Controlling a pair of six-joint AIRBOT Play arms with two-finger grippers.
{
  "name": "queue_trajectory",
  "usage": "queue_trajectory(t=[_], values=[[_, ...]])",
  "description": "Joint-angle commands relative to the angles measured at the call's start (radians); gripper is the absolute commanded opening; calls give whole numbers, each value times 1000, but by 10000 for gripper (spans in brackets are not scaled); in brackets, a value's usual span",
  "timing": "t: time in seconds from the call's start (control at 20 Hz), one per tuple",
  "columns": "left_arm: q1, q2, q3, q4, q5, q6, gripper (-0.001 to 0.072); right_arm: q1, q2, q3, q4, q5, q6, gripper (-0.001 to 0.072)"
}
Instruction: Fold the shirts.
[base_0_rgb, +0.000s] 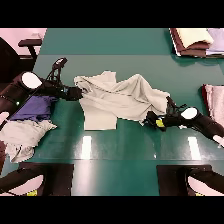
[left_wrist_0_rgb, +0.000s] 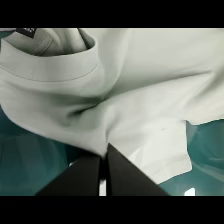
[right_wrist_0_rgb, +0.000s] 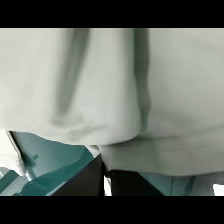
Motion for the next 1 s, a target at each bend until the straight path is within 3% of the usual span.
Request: queue_trajectory(t=[0.0,0.3,0.45,0.7,0.95], values=[[0,1,1,0,-7,2,24,-26,20,3,-16,36,-19,18],[0,1,10,0,-11,2,24,-18,55,6,-15,25,-72,16],[43,3,163,-1,-110,2,24,-72,196,101,-18,98,-118,16],[177,174,566,-1,-121,2,24,-293,424,545,-151,270,-127,16],[222,346,951,13,-8,2,23,-566,443,1078,-215,463,-174,16]])
